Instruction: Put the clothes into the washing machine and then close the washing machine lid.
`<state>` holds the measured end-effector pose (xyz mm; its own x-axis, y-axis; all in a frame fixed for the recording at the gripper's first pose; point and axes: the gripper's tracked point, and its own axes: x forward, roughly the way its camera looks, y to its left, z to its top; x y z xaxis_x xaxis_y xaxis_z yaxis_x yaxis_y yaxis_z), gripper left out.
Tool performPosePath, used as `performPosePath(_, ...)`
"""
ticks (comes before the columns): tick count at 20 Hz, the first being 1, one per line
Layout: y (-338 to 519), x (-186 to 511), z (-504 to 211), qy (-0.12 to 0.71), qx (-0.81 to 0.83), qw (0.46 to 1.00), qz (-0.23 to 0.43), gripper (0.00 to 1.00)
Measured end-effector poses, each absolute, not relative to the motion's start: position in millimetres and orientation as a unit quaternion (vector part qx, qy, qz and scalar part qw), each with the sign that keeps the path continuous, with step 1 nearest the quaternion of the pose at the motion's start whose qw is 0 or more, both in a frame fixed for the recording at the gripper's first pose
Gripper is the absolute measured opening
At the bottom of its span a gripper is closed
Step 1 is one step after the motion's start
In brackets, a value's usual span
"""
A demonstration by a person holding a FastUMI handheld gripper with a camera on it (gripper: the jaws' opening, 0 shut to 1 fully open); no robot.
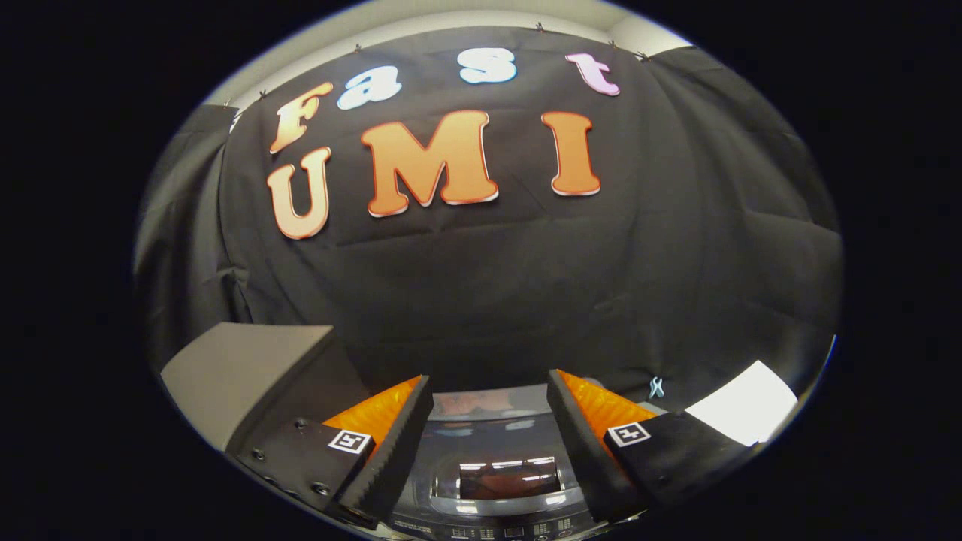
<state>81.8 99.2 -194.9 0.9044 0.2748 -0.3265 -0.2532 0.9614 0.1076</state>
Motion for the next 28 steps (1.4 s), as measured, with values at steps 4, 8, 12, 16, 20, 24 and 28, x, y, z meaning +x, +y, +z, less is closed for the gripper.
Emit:
performPosePath(4, 102.0, 67.5, -137.1, 0.131, 0.037, 0.979, 0.152, 0.98)
performPosePath(8, 99.7, 49.5, -85.9, 0.098, 0.045, 0.981, 0.163, 0.98)
performPosePath(12, 85.9, 32.4, -43.1, 0.079, 0.042, 0.984, 0.151, 0.98)
performPosePath(16, 74.3, 19.5, -0.6, 0.047, 0.021, 0.989, 0.140, 0.98)
performPosePath(20, 75.9, 5.1, 26.8, 0.033, 0.005, 0.989, 0.143, 0.98)
performPosePath(24, 76.7, -7.1, 40.2, 0.025, -0.004, 0.989, 0.148, 0.98)
performPosePath(28, 75.2, -17.6, 50.4, 0.017, 0.015, 0.989, 0.148, 0.98)
